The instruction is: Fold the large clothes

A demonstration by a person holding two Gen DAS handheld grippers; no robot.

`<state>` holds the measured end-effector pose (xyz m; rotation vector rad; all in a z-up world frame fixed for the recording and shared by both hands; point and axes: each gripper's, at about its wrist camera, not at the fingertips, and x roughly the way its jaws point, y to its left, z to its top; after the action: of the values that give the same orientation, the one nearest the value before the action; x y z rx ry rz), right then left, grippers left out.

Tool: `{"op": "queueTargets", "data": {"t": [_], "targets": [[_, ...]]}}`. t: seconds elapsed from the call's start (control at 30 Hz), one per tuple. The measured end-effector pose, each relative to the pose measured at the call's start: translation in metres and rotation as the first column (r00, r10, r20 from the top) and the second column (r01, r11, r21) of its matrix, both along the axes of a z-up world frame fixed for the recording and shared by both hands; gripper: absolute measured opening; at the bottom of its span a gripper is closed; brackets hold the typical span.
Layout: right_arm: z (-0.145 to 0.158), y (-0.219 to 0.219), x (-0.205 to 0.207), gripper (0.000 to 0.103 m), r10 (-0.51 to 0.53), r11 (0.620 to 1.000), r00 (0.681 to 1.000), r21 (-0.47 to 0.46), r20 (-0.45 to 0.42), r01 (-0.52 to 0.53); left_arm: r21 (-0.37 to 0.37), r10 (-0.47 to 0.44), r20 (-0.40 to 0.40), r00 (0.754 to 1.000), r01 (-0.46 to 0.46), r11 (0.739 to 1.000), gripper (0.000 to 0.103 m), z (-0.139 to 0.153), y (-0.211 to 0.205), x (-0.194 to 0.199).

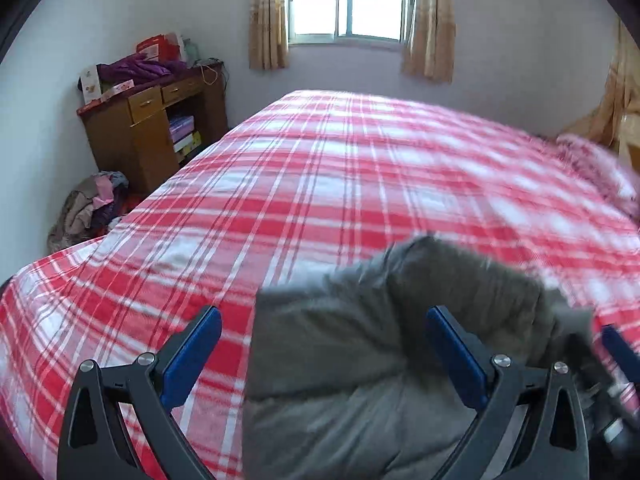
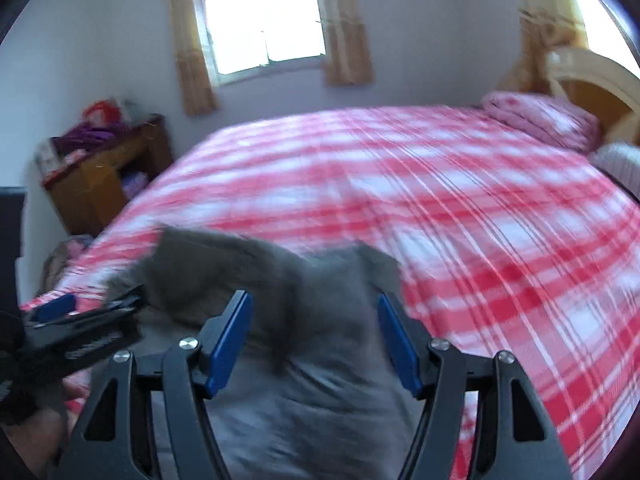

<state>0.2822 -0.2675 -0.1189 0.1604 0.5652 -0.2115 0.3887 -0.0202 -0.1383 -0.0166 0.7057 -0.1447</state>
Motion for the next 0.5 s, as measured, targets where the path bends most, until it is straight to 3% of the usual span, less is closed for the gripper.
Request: {"op": "queueTargets", "data": {"t": [0.07, 0.17, 0.23, 0.3, 0.5], "targets": [[0.005, 0.013, 0.018, 0.067, 0.072, 0.997, 0.997, -0.007, -0.007, -0.072, 0.033, -0.007, -0.012, 1.000, 0.008, 0.999, 0.102, -0.007, -0.009, 0.016], [-0.015, 0.002, 0.045, 0.065, 0.079, 0.996, 0.995, 0.057, -0.063, -0.076, 0.123, -0.002, -0.050, 0.999, 0.008, 0.992, 0.102, -0.032, -0.023, 0.030], [-0.037, -0.018, 0.057, 0.060, 0.061, 0.993, 0.992, 0.111, -0.112, -0.048, 0.094, -0.001, -0.050, 0.999, 0.006, 0.996, 0.102, -0.042, -0.020, 0.031], [-0.049, -0.033, 0.055, 0.059, 0.077, 0.985, 0.992, 0.164, -0.104, -0.059, 0.061, 0.016, -0.026, 1.000, -0.014, 0.998, 0.102, -0.047, -0.017, 0.029], [-0.069, -0.044, 0.058, 0.059, 0.111, 0.971, 0.989, 0.224, -0.100, -0.087, 0.088, 0.035, -0.049, 0.998, -0.031, 0.996, 0.102, -0.059, -0.022, 0.034]]}}
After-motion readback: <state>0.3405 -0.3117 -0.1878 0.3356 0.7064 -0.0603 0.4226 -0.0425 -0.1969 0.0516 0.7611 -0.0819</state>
